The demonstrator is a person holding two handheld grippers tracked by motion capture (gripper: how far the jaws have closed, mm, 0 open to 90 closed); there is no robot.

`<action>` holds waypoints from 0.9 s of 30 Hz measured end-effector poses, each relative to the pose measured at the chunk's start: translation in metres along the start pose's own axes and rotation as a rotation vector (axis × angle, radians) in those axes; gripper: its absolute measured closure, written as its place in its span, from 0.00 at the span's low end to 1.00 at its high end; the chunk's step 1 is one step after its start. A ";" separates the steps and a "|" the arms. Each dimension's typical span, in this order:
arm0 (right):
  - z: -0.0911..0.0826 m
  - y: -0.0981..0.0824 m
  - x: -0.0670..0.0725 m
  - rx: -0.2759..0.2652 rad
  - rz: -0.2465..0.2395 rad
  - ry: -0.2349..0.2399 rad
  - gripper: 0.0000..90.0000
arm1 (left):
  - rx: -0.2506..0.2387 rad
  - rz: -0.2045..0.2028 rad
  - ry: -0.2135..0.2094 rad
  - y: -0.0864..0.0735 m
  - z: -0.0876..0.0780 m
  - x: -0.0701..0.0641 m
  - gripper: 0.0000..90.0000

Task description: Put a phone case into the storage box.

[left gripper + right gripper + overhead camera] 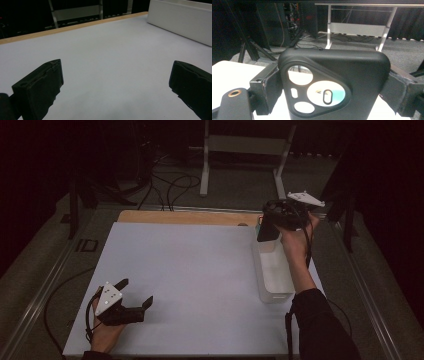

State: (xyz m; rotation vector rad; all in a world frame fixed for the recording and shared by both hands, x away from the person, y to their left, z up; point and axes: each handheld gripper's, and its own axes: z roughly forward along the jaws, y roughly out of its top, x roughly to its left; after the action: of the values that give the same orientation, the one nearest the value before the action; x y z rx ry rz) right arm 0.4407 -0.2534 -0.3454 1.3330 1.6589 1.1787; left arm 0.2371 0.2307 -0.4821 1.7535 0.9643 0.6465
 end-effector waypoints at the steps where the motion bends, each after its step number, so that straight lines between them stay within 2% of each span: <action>1: 0.001 0.000 0.000 0.002 0.000 -0.006 0.15 | -0.001 -0.001 -0.001 0.000 0.000 0.000 0.00; 6: 0.005 -0.002 -0.003 0.007 -0.010 -0.027 0.15 | -0.001 -0.001 0.000 0.000 0.000 0.000 0.00; 17: 0.012 -0.010 -0.014 0.027 0.020 -0.066 0.15 | -0.002 0.001 -0.003 0.000 0.000 0.000 0.00; 27: 0.020 -0.017 -0.016 0.043 0.024 -0.067 0.15 | -0.001 0.003 -0.003 0.000 0.000 -0.001 0.00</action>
State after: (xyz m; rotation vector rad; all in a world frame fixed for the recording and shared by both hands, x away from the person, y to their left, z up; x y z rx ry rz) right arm 0.4567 -0.2650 -0.3691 1.4079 1.6329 1.1060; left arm 0.2365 0.2299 -0.4821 1.7553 0.9594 0.6458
